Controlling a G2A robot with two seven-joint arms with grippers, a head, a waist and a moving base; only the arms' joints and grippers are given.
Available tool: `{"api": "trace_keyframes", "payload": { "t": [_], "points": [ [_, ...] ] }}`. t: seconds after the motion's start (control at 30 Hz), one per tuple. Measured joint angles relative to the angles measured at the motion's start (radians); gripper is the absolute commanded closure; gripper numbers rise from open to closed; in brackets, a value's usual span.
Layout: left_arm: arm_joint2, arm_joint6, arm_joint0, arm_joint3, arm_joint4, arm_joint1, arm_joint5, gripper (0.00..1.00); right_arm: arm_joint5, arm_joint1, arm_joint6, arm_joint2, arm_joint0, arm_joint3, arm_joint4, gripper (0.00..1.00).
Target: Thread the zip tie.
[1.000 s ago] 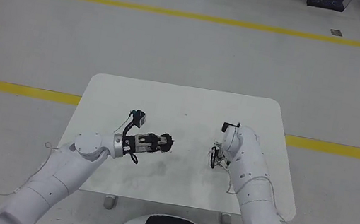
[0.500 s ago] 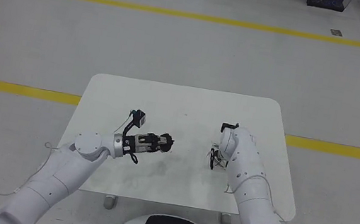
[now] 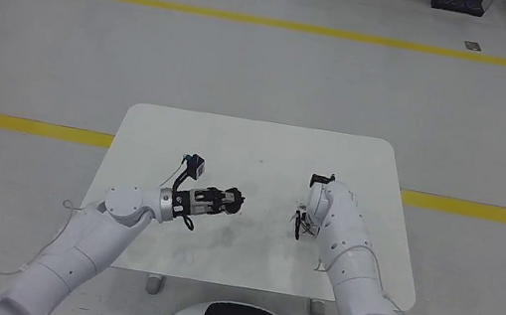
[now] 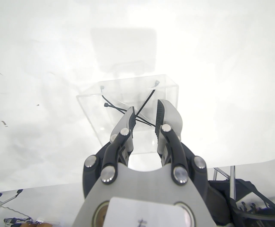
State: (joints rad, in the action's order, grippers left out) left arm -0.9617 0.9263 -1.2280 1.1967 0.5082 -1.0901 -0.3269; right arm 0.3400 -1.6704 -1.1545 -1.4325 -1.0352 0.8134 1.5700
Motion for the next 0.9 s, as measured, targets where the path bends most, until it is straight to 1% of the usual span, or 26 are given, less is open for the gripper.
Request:
{"api": "trace_keyframes", "payload": {
  "t": [0.5,0.57,0.63,0.67,0.77,0.9],
  "points": [
    [0.0,0.0,0.0,0.0,0.0,0.0,0.0,1.0,0.0,-0.005,0.062,-0.001,0.018,-0.047,0.0,0.75],
    [0.0,0.0,0.0,0.0,0.0,0.0,0.0,1.0,0.0,-0.005,0.065,0.0,0.022,-0.057,0.0,0.77],
    [0.0,0.0,0.0,0.0,0.0,0.0,0.0,1.0,0.0,-0.006,0.068,0.001,0.026,-0.065,0.0,0.81],
    [0.0,0.0,0.0,0.0,0.0,0.0,0.0,1.0,0.0,-0.006,0.071,0.002,0.029,-0.07,0.0,0.9],
    [0.0,0.0,0.0,0.0,0.0,0.0,0.0,1.0,0.0,-0.007,0.077,0.002,0.035,-0.08,0.0,1.0],
    [0.0,0.0,0.0,0.0,0.0,0.0,0.0,1.0,0.0,-0.008,0.085,0.001,0.041,-0.092,0.0,1.0]
  ]
}}
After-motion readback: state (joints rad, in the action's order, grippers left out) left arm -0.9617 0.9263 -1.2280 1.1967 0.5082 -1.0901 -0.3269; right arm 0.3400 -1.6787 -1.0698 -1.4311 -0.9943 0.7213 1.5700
